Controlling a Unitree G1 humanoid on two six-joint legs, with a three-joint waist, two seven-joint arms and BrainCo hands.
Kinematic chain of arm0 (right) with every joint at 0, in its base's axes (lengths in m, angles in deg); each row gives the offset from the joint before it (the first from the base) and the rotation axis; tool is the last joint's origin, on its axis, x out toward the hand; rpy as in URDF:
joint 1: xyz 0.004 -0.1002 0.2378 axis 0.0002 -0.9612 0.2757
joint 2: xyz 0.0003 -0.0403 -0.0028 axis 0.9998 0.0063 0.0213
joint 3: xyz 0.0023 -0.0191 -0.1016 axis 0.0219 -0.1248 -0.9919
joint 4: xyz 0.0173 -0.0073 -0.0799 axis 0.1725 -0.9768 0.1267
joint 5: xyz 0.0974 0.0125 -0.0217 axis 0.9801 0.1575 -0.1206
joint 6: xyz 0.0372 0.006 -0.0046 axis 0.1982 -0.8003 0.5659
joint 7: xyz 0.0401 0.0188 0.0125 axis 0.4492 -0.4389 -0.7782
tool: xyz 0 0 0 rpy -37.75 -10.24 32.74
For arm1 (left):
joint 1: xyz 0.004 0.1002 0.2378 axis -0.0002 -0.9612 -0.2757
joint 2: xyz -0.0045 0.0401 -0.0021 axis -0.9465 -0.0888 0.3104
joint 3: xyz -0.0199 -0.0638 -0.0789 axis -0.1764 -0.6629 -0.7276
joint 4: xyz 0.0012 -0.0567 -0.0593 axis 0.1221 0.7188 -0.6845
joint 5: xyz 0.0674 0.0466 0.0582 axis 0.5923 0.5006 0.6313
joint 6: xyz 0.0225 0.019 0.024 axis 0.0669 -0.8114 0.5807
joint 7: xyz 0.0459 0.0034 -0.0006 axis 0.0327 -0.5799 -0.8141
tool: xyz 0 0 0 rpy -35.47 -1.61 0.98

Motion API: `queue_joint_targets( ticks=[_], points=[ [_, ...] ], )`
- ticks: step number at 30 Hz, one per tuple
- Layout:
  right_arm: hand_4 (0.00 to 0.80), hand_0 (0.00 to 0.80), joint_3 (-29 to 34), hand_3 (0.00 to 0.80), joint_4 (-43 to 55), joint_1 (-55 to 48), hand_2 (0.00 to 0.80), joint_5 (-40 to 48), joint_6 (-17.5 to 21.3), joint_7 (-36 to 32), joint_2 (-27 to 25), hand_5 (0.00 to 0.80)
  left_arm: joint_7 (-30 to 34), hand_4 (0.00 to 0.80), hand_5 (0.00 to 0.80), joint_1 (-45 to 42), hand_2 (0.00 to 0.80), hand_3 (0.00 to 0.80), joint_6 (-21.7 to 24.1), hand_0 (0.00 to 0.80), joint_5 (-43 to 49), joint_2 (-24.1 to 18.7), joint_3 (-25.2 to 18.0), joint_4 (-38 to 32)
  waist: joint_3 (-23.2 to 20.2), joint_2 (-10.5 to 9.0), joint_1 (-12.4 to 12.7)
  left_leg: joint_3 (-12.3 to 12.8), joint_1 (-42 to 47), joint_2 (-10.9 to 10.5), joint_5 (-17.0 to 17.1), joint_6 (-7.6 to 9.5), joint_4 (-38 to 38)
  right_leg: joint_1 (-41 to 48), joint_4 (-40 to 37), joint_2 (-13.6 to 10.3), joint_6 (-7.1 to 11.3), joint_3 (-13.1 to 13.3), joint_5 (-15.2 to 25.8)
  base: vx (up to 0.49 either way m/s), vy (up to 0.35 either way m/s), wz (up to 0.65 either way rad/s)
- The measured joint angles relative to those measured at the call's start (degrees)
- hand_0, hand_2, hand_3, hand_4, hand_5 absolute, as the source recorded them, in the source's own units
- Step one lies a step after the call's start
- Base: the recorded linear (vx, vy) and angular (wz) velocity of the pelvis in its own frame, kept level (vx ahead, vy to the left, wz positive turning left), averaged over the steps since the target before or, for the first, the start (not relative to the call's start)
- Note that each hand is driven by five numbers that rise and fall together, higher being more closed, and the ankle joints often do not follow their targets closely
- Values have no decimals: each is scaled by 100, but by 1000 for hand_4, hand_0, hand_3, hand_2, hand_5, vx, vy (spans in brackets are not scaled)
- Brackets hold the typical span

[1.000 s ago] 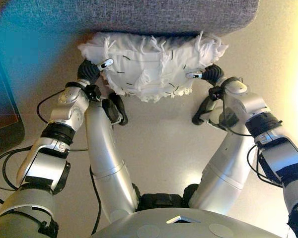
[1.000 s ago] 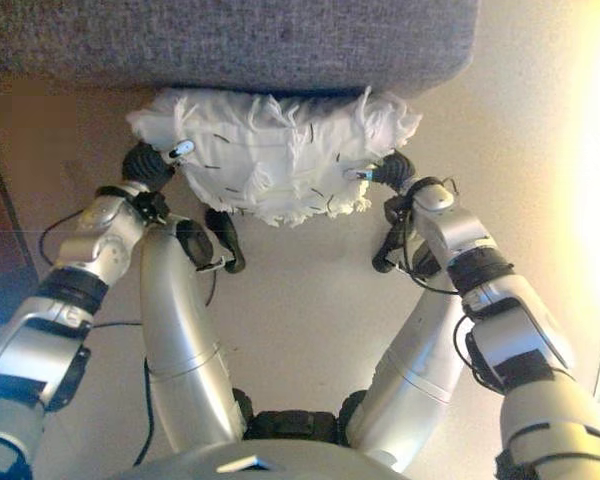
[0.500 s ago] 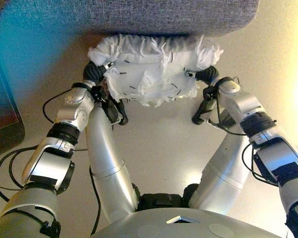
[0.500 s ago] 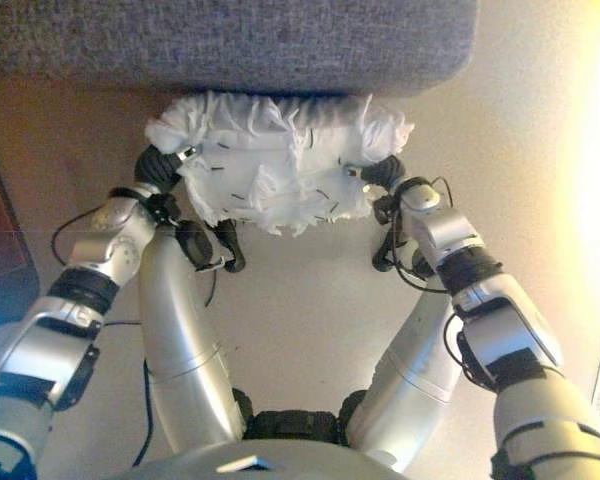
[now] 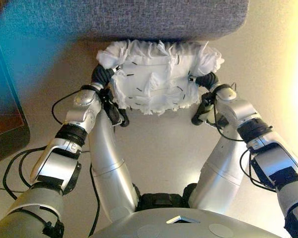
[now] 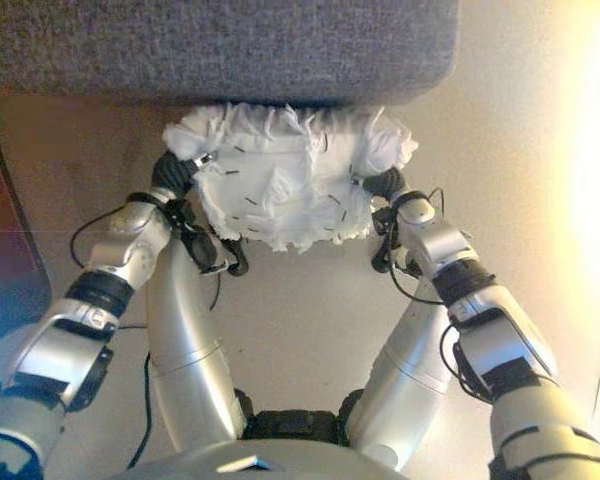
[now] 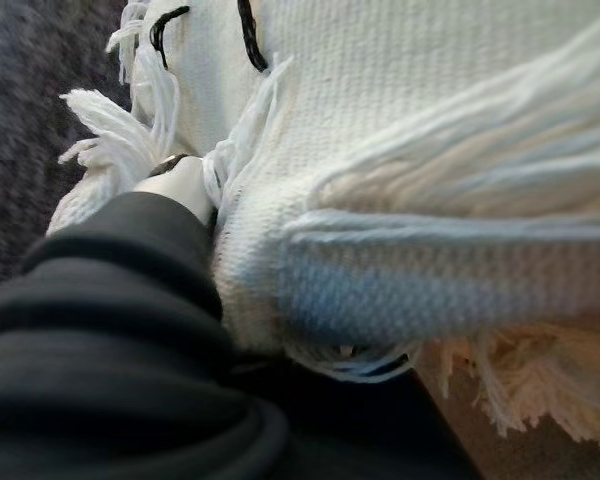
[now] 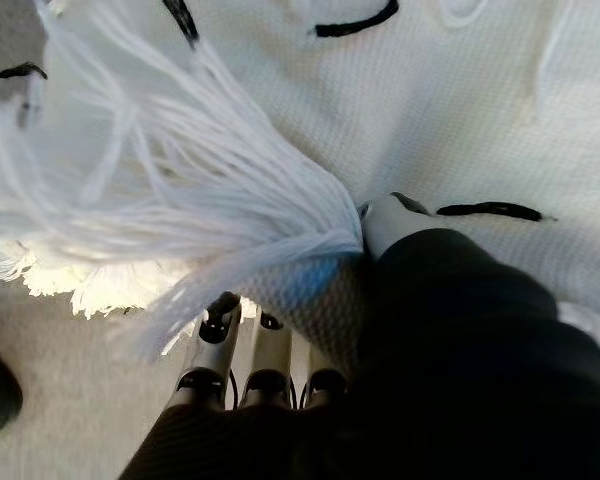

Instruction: Pick up the cushion and take it to the sofa

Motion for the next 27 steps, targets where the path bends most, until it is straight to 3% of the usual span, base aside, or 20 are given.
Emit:
queue_joint_targets(
  ticks=[4,7,12,18,20,22,27],
  points=[
    [800,800,208,800,116,-536,800,-13,457,143,176,800,-115,800,800,-433,800,800,371,800,229,207,-110,-137,1,-6,-87,339,790,14,163,41,-915,826,-1038,198,179,-181,277,27,-47,-10],
    [800,800,377,800,386,-1119,800,-4,851,244,242,800,-265,800,800,-733,800,800,594,800,470,325,-155,-442,1,-10,-86,583,1555,-85,483,-3,-1890,1620,-1984,292,316,-379,543,45,-100,3],
    [800,800,586,800,658,-1929,800,173,1632,268,515,800,-372,800,800,-1164,800,800,855,800,644,403,-283,-738,-17,-47,-75,597,2818,-360,924,-177,-3334,2861,-3186,491,432,-550,818,46,-117,6],
    [800,800,874,800,1285,-2638,800,464,2071,-21,565,800,-455,800,800,-1694,800,800,865,800,627,499,-489,-1081,-20,-90,-66,587,4484,-547,1264,-291,-4769,4270,-4199,652,457,-739,1027,106,-114,-10],
    [800,800,965,800,1416,-2696,800,532,2121,-137,546,800,-446,800,800,-1719,800,800,862,800,616,477,-555,-1202,-54,-119,-82,593,4983,-558,1450,-359,-5253,4677,-4473,761,447,-827,1078,72,-201,-9],
    [800,800,1055,800,1610,-2742,800,539,2044,-266,519,800,-399,800,800,-1820,800,800,850,800,560,461,-666,-1401,-120,-197,-60,588,5463,-543,1647,-318,-5753,5048,-4729,896,403,-906,1133,54,-181,-10],
    [800,800,1046,800,1702,-2653,800,470,1516,-291,332,800,-442,800,800,-2011,800,800,684,800,513,462,-733,-1627,-372,-280,-72,620,6368,-375,1988,-208,-6646,5757,-5286,1289,320,-996,1265,125,-186,-17]
  ],
)
